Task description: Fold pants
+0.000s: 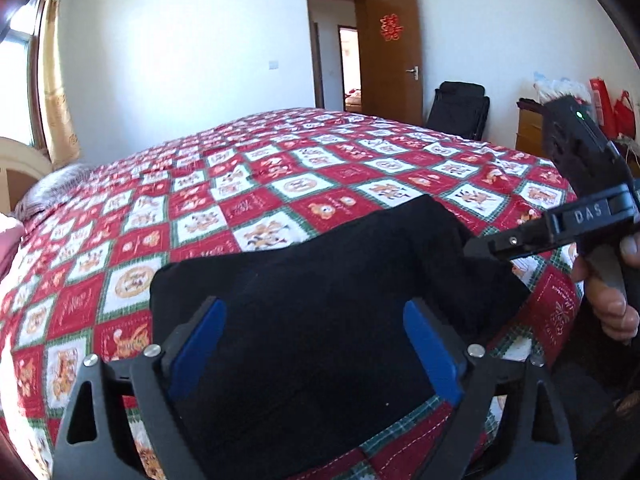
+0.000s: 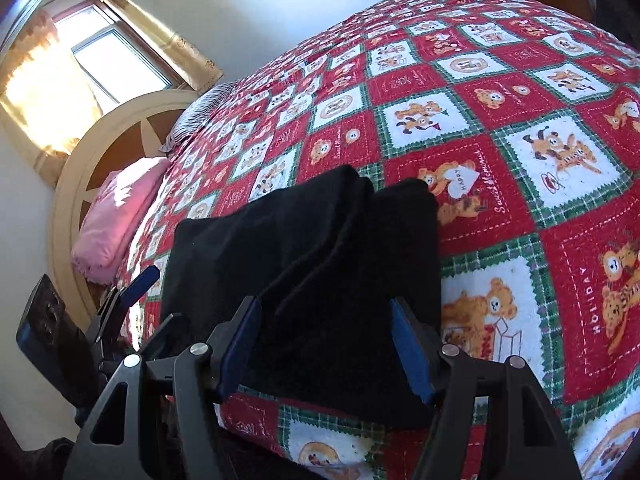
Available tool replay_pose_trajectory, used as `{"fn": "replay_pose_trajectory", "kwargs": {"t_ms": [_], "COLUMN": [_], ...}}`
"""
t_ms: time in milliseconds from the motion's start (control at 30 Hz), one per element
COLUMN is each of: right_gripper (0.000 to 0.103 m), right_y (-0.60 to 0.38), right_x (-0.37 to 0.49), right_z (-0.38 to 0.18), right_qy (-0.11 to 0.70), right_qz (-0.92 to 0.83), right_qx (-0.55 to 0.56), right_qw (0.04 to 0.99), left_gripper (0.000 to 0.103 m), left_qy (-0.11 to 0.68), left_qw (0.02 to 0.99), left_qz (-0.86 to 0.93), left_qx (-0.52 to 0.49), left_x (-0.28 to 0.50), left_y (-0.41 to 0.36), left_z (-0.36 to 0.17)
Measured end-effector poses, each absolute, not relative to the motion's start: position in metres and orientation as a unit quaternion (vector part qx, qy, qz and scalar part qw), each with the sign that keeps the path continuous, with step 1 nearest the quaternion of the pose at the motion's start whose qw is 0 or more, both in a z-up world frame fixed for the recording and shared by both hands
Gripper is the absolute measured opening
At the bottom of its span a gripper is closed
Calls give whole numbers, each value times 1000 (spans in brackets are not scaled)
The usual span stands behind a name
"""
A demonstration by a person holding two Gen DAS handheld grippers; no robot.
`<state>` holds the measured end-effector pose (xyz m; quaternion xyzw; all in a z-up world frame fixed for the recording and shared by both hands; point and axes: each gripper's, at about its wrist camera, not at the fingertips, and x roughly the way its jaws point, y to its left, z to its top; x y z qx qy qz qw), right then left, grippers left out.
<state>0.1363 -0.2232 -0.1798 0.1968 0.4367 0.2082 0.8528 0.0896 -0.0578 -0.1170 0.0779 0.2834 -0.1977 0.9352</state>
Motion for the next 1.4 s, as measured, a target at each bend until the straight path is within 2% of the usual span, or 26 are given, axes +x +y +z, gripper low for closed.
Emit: {"fn": "replay_pose_trajectory", "kwargs": {"t_ms": [33, 67, 100, 300, 500, 733, 767, 800, 867, 967, 1033, 1133, 1233, 1333, 1400], "right_gripper": [44, 15, 12, 10, 10, 13, 18, 32, 50, 50, 51, 52, 52, 52, 51], "right_y": [-223, -223, -224, -230, -241, -266, -268, -270, -275, -266, -238, -202, -198, -226, -236], "right_x": [136, 134, 133, 127, 120, 136, 136, 134, 126, 110, 105, 109, 124, 133, 134], "right_z": [-180, -180, -179, -176, -167, -199, -195, -190, -172, -139, -130, -146, -174, -187, -186], "right_qy": [439, 442, 441, 436, 424, 458, 457, 450, 418, 354, 344, 374, 418, 427, 427], "right_qz": [209, 207, 202, 209, 205, 206, 203, 193, 142, 159, 201, 271, 231, 252, 258], "right_qx": [192, 179, 171, 161, 157, 215, 213, 205, 180, 167, 133, 112, 98, 164, 168], "right_qw": [853, 854, 857, 860, 868, 838, 840, 847, 879, 906, 907, 880, 873, 853, 850], "left_gripper": [93, 93, 93, 94, 94, 97, 97, 97, 97, 98, 100, 100, 100, 100, 100], "left_qy": [289, 292, 295, 309, 316, 333, 334, 336, 338, 340, 341, 340, 339, 339, 340], "left_qw": [934, 934, 934, 931, 929, 924, 924, 923, 923, 923, 923, 923, 924, 926, 927], "left_qz": [-198, -196, -193, -188, -186, -183, -182, -181, -179, -177, -176, -176, -172, -164, -153], "left_qx": [68, 63, 59, 44, 36, 43, 43, 42, 40, 37, 40, 43, 39, 32, 32], "left_x": [92, 93, 94, 96, 98, 103, 104, 104, 105, 106, 106, 105, 106, 110, 112], "left_y": [-55, -52, -50, -44, -39, -38, -37, -37, -35, -35, -37, -37, -31, -24, -20], "left_z": [-118, -119, -120, -126, -131, -143, -144, -145, -146, -149, -150, -149, -150, -151, -152]}}
